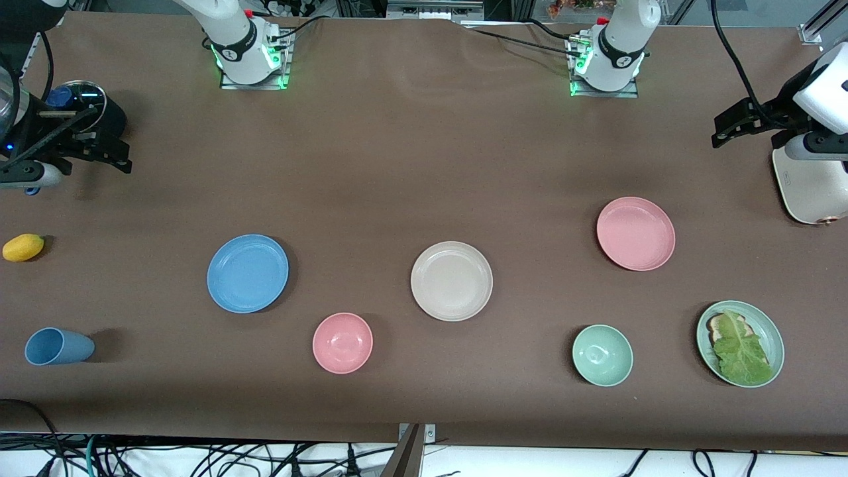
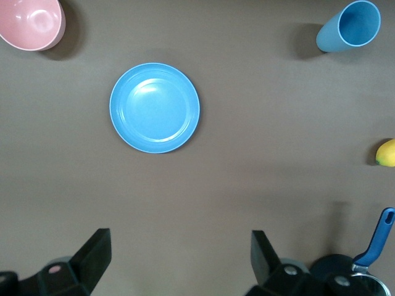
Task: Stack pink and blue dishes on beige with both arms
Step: 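Move the left gripper toward the rim of the pink plate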
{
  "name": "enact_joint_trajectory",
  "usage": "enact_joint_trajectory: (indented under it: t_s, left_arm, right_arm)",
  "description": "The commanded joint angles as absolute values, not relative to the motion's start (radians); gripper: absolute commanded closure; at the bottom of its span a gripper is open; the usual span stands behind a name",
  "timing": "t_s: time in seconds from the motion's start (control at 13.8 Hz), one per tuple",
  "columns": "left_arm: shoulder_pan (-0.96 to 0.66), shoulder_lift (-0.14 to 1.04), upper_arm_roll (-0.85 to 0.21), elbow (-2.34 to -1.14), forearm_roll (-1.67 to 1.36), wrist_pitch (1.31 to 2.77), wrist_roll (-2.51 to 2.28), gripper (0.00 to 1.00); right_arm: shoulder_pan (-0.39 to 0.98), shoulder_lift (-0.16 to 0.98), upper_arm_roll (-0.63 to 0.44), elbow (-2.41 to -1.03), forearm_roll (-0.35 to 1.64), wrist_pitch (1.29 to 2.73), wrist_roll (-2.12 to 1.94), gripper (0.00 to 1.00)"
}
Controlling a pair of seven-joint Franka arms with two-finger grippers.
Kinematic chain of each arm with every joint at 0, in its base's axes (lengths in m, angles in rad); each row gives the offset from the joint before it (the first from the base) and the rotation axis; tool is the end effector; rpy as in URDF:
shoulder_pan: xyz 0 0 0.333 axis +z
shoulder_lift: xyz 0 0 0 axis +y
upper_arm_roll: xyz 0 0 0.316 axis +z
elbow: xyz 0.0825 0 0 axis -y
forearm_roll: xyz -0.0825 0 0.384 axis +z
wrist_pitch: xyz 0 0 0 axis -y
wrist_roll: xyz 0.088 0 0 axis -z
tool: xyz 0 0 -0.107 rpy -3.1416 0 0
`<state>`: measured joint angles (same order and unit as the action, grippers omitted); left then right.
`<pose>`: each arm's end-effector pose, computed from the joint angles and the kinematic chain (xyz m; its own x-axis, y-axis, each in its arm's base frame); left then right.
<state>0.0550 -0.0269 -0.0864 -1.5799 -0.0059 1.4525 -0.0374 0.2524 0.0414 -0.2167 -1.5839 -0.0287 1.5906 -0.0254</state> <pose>0.5330 -0.0181 0.6251 0.9949 0.0057 -0.1005 0.0057 -1.0000 -0.0002 0.5671 0.0197 0.5974 0.9975 0.0615 -0.0347 0.0627 -0.9974 0.0367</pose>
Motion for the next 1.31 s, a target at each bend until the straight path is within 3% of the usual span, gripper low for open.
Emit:
enact_joint_trajectory:
  t_s: [0.0, 1.24]
  left_arm:
    - [0.058, -0.015, -0.084, -1.563, -0.018, 1.457, -0.040, 0.00]
    - [0.091, 0.041, -0.081, -1.560, -0.009, 1.457, -0.043, 0.00]
  right_arm:
    - [0.252, 0.044, -0.213, -1.565, -0.028, 1.582, -0.012, 0.00]
    - [0.253, 0.043, -0.213, -1.565, -0.026, 1.575, -0.011, 0.00]
